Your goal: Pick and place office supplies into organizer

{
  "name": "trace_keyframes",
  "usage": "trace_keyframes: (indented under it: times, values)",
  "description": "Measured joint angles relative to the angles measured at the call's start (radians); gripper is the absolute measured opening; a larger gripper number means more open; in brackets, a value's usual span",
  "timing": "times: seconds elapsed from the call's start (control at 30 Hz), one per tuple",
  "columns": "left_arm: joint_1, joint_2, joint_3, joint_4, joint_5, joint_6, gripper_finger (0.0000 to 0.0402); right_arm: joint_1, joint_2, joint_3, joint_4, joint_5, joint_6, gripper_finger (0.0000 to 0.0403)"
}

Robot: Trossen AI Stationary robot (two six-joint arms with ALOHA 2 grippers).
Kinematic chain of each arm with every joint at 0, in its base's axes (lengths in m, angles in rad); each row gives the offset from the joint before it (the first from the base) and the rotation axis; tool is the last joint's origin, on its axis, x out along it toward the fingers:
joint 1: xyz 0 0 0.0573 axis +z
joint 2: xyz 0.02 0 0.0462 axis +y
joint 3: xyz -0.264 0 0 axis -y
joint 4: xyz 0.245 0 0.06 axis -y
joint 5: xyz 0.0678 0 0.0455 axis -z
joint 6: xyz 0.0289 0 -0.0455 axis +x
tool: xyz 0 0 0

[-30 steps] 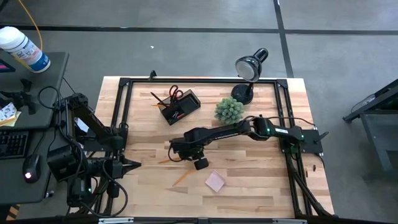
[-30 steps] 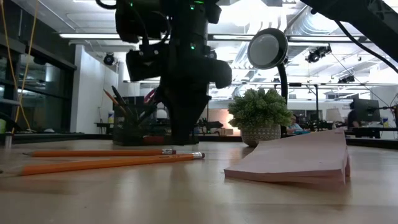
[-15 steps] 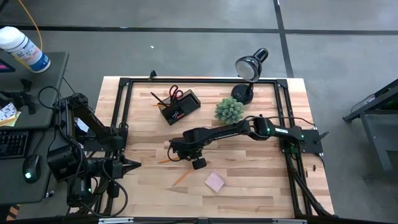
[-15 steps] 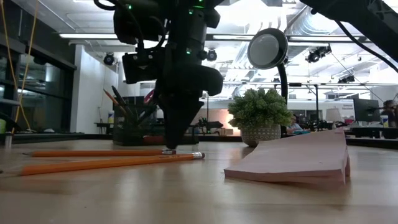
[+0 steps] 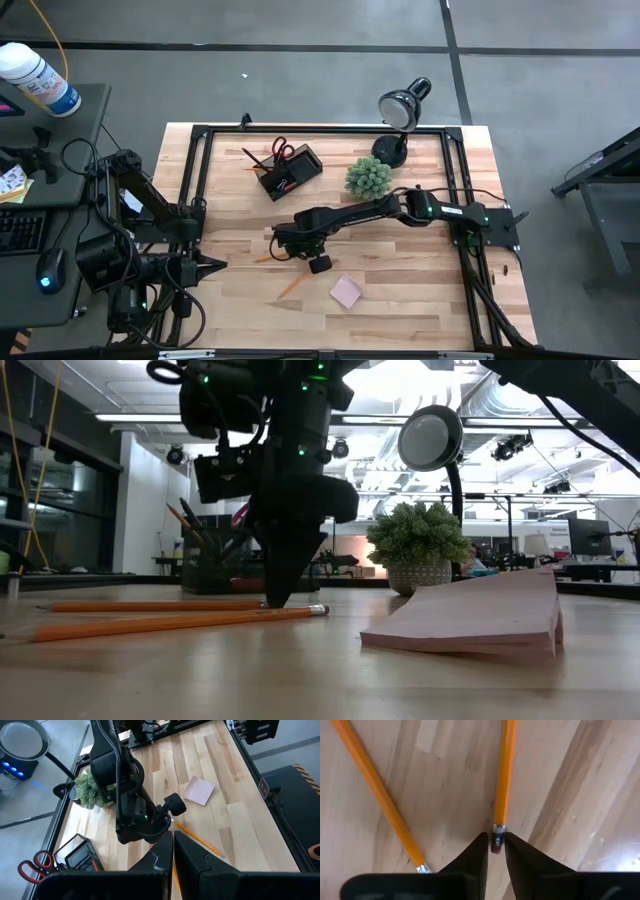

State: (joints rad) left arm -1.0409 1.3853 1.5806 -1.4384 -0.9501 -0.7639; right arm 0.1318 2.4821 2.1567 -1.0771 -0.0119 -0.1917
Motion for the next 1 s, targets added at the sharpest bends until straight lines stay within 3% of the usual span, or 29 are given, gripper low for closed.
trace_keyframes:
  times: [0.2, 0.43, 0.6, 1.0]
  values:
    - [0.0, 0.0, 0.0, 0.0, -0.001, 0.0, 0.0005, 0.002, 0.003, 0.0, -0.004, 0.02, 0.001, 0.0057]
    - [0.0, 0.0, 0.0, 0.0, -0.001, 0.0, 0.0005, 0.006, 0.003, 0.002, -0.017, 0.021, 0.001, 0.0011]
    - [0.0, 0.0, 0.0, 0.0, -0.001, 0.0, 0.0005, 0.017, 0.003, 0.003, -0.021, 0.036, 0.011, 0.0008]
    - [0.0, 0.0, 0.0, 0.0, -0.001, 0.0, 0.0005, 0.01, 0.009, 0.16, -0.066, 0.1, 0.011, 0.0001]
